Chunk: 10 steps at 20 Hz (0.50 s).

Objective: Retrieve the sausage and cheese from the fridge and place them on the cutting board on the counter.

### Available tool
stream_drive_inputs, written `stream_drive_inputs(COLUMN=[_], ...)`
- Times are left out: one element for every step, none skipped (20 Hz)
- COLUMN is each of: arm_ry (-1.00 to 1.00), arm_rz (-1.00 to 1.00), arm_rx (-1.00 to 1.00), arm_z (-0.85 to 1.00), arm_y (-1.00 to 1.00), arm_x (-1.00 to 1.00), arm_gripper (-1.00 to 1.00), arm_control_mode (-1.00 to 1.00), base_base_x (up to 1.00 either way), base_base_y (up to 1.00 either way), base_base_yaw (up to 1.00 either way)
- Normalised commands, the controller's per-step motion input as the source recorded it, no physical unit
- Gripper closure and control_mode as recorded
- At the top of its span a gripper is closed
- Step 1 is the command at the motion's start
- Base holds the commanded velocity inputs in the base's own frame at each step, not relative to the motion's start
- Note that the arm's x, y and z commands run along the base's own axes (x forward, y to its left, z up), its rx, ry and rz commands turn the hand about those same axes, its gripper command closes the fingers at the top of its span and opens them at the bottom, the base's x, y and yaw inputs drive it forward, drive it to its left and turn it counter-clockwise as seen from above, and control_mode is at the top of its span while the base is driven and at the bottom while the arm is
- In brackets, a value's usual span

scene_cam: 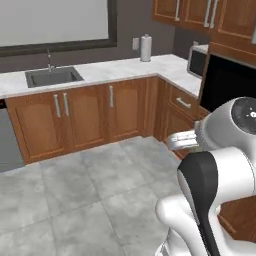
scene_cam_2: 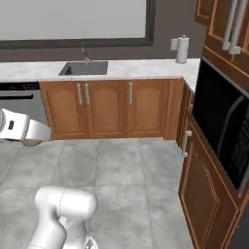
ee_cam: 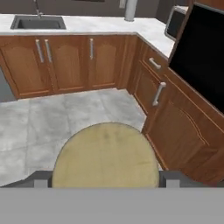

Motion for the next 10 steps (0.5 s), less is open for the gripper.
stream_drive_inputs(arm_ry=[0.00, 0.00, 0.00, 0.00, 0.00, 0.00, 0.00, 0.00, 0.00, 0.00], arm_rz=[0.00, 0.00, 0.00, 0.00, 0.00, 0.00, 0.00, 0.00, 0.00, 0.00], arm_rx=[0.00, 0.00, 0.00, 0.00, 0.00, 0.00, 0.00, 0.00, 0.00, 0.00], arm_z=[0.00, 0.00, 0.00, 0.00, 0.00, 0.00, 0.00, 0.00, 0.00, 0.00], arm_y=[0.00, 0.00, 0.00, 0.00, 0.00, 0.00, 0.00, 0.00, 0.00, 0.00], arm_x=[0.00, 0.00, 0.00, 0.00, 0.00, 0.00, 0.00, 0.00, 0.00, 0.00], arm_gripper=[1.00, 1.00, 1.00, 1.00, 1.00, 1.00, 1.00, 1.00, 1.00, 1.00], arm_control_mode=[1.00, 1.00, 1.00, 1.00, 1.00, 1.00, 1.00, 1.00, 1.00, 1.00], base_base_x=[0.55, 0.53, 0.49, 0.46, 0.45, 0.45, 0.46, 0.46, 0.46, 0.48], base_base_y=[0.21, 0.20, 0.16, 0.15, 0.13, 0.12, 0.12, 0.11, 0.11, 0.11], base_base_yaw=[0.76, 0.77, 0.78, 0.79, 0.79, 0.79, 0.79, 0.78, 0.78, 0.77])
